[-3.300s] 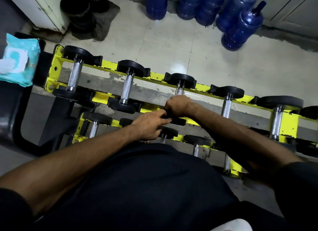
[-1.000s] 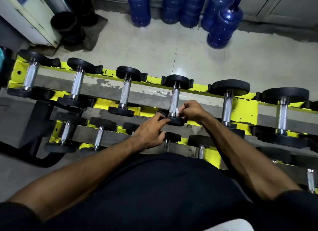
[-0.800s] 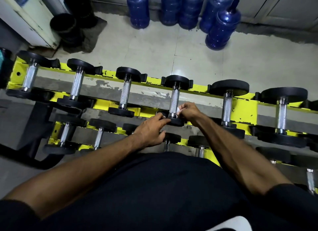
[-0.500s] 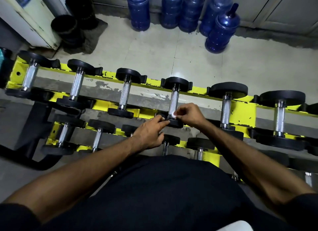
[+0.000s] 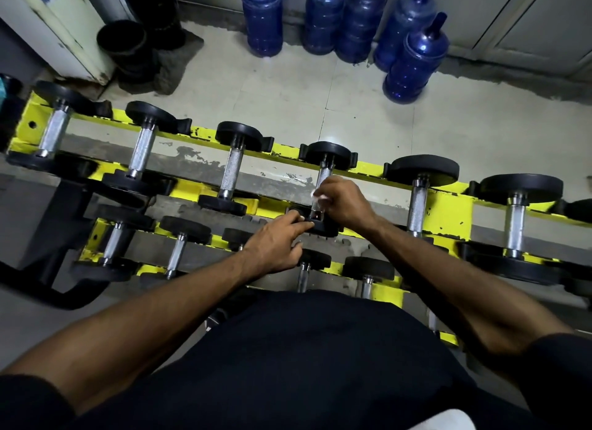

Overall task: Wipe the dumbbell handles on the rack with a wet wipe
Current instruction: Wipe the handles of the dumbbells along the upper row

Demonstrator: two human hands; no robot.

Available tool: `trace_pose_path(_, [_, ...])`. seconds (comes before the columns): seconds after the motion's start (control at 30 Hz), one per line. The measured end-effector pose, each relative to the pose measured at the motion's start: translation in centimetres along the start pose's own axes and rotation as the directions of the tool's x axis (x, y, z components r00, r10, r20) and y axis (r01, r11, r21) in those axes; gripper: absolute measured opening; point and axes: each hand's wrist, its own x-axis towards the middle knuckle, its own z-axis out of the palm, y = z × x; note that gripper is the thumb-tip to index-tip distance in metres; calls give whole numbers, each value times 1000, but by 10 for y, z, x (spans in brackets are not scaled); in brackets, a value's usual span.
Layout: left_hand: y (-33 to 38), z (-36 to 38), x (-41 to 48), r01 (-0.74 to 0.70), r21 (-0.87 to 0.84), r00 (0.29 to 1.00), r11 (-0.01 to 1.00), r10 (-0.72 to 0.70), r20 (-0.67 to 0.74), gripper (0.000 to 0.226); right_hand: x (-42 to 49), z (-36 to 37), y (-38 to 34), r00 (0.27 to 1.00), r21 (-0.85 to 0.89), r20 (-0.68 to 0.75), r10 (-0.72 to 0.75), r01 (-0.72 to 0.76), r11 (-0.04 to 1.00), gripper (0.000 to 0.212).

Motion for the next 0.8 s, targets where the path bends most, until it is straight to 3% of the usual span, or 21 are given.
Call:
trace_pose_path(0.07, [-2,-1,1,-6,4,1000,1000,6,4,54,9,0,-5,992,-5,-67,105,-106,994,18])
trace_pose_path(0.1, [-2,-1,1,-7,3,1000,1000,7,10,54,12,-2,-9,996,-46,-6,93,-93,995,19])
trace_pose_path(0.2, [-3,-3,2,-13,13,999,1000,13,39,54,16,-12,-23,928,-178,370,-45,119,977,17])
trace_pose_path(0.23, [-4,-4,2,-14,19,999,1000,13,48,54,18,-15,-27,902,-202,428,-48,147,968,16])
trace_pose_path(0.4, [-8,-3,2,-40,71,996,997,34,85,56,40,-15,-37,974,-354,222,42,41,934,16])
trace_pose_path(0.47, [-10,-2,2,-67,88,995,994,60,81,56,45,-9,-47,943,-418,332,34,114,901,12])
trace_pose_path(0.6, [-11,-2,2,-98,102,992,990,90,85,48,54,-11,-68,766,-422,639,67,276,863,13])
trace_pose_path(0.8, [-11,-3,1,-93,82,993,992,86,77,55,58,-13,-55,840,-450,542,22,268,852,13])
